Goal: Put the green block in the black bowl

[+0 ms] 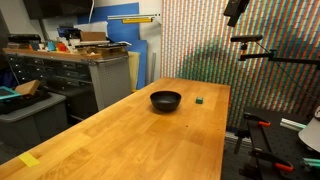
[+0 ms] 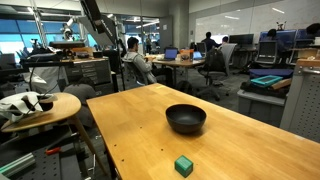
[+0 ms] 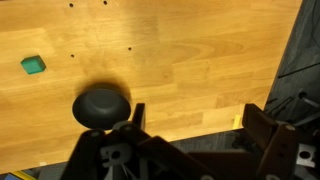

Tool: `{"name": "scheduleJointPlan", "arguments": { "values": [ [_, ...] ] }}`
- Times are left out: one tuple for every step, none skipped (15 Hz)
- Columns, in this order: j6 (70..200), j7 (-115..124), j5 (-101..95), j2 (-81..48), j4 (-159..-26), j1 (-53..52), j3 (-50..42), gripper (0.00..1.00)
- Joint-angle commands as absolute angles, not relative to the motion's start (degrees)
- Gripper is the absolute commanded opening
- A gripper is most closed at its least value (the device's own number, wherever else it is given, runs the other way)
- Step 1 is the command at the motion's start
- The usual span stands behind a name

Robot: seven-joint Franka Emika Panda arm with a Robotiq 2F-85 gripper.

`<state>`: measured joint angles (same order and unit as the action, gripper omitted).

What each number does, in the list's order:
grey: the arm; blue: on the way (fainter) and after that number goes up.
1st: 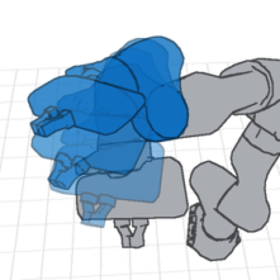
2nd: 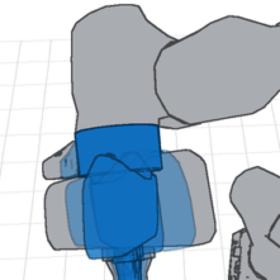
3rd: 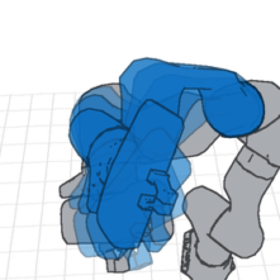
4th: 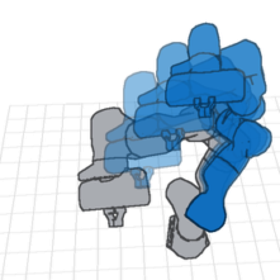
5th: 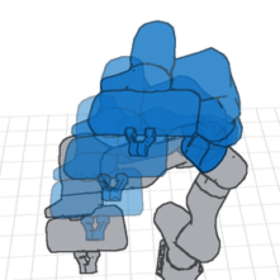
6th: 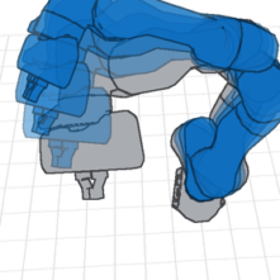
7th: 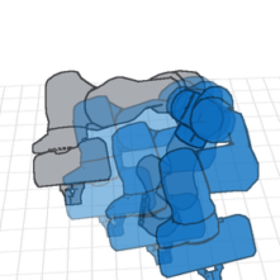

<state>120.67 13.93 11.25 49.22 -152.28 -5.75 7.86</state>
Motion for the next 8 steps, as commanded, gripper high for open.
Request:
{"name": "scheduleJointPlan", "arguments": {
  "values": [
    [120.6, 10.1, 8.2, 50.2, -152.8, -2.9, 5.0, 1.0],
    [121.6, 9.5, 7.4, 50.1, -153.1, -2.1, 4.3, 1.0],
    [122.4, 9.0, 6.8, 49.9, -153.3, -1.2, 3.5, 1.0],
    [123.0, 8.6, 5.9, 49.7, -153.5, -0.3, 2.9, 1.0],
    [123.5, 8.4, 5.2, 49.5, -153.7, 0.7, 2.3, 1.0],
    [124.5, 8.5, 4.6, 49.3, -154.0, 1.7, 1.9, 1.0],
    [126.3, 9.2, 4.3, 49.1, -154.7, 2.8, 1.6, 1.0],
    [128.3, 9.3, 4.0, 49.0, -155.3, 3.6, 1.3, 1.0]
  ]
}}
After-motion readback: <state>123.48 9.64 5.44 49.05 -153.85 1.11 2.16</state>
